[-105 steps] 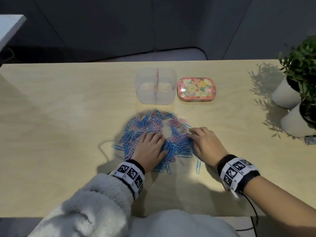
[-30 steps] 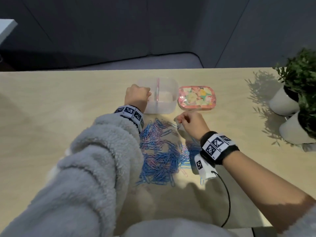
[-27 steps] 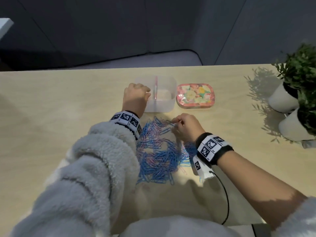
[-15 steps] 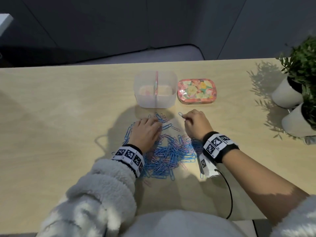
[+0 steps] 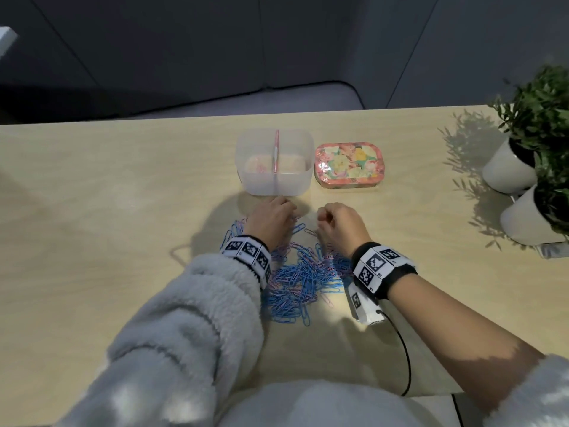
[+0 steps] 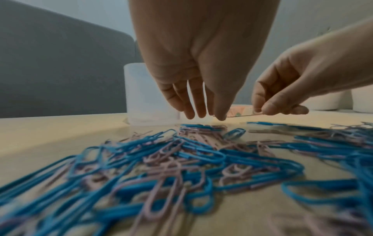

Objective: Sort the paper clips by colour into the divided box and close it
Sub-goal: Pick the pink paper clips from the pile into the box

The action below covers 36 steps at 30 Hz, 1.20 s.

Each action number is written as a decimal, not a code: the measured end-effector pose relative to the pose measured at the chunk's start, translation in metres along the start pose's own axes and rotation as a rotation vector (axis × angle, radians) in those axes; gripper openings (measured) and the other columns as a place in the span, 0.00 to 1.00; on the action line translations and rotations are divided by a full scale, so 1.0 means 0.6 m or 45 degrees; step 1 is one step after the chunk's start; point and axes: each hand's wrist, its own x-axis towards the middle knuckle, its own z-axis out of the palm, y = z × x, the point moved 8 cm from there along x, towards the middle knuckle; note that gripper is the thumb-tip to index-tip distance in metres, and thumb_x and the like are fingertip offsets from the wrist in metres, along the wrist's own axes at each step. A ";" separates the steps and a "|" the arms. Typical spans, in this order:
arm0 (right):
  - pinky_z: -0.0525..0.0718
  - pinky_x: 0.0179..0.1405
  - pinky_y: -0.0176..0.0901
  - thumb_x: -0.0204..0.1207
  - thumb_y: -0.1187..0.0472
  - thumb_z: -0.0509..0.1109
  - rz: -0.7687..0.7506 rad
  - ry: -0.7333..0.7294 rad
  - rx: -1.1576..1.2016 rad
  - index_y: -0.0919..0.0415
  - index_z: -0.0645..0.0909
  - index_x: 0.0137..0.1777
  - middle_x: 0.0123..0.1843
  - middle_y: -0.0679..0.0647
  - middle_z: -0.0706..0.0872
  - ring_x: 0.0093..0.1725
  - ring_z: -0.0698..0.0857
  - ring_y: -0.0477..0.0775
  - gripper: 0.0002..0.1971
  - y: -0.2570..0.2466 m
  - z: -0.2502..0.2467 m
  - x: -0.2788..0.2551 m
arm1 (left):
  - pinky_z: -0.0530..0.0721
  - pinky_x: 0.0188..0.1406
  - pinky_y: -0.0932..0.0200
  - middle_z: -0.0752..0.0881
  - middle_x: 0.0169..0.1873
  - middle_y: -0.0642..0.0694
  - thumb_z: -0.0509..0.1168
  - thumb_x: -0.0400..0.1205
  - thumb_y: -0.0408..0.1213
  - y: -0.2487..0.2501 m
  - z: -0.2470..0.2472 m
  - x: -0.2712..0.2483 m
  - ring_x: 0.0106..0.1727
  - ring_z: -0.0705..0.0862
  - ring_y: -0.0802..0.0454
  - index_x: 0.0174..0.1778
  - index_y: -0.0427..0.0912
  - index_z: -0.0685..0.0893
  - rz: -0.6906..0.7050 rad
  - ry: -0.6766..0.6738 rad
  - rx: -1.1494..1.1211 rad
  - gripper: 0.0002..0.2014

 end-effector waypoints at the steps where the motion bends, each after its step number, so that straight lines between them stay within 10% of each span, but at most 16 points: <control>1: 0.82 0.49 0.48 0.75 0.63 0.68 -0.004 -0.046 0.002 0.61 0.84 0.49 0.48 0.59 0.87 0.49 0.84 0.59 0.06 -0.007 0.011 -0.003 | 0.75 0.58 0.54 0.81 0.60 0.43 0.58 0.83 0.39 0.001 0.004 0.010 0.60 0.78 0.45 0.62 0.40 0.79 -0.017 -0.030 0.042 0.14; 18: 0.81 0.49 0.54 0.74 0.75 0.58 -0.028 -0.227 -0.243 0.68 0.77 0.52 0.51 0.67 0.85 0.57 0.79 0.66 0.10 -0.021 0.050 -0.037 | 0.74 0.51 0.54 0.83 0.54 0.40 0.60 0.81 0.30 0.009 0.019 0.003 0.55 0.80 0.42 0.55 0.37 0.78 0.086 -0.101 0.067 0.08; 24: 0.81 0.50 0.51 0.74 0.72 0.60 -0.046 -0.266 -0.146 0.68 0.80 0.49 0.48 0.66 0.86 0.53 0.82 0.66 0.09 -0.012 0.053 -0.030 | 0.79 0.55 0.57 0.82 0.48 0.46 0.60 0.83 0.30 -0.076 -0.016 -0.045 0.49 0.80 0.50 0.57 0.38 0.82 -0.299 0.196 -0.643 0.10; 29: 0.74 0.42 0.39 0.74 0.71 0.64 0.051 -0.166 0.194 0.68 0.83 0.48 0.43 0.58 0.83 0.43 0.79 0.54 0.08 -0.014 0.018 -0.004 | 0.67 0.31 0.57 0.74 0.28 0.46 0.55 0.81 0.31 -0.132 0.014 -0.085 0.32 0.71 0.49 0.34 0.41 0.73 -0.718 0.147 -1.209 0.09; 36: 0.80 0.52 0.51 0.74 0.66 0.64 -0.004 -0.214 0.089 0.70 0.83 0.47 0.50 0.66 0.87 0.53 0.84 0.65 0.09 -0.086 0.069 0.017 | 0.68 0.36 0.57 0.73 0.29 0.49 0.61 0.83 0.44 -0.094 0.009 -0.092 0.33 0.72 0.51 0.40 0.41 0.78 -0.520 0.055 -0.672 0.11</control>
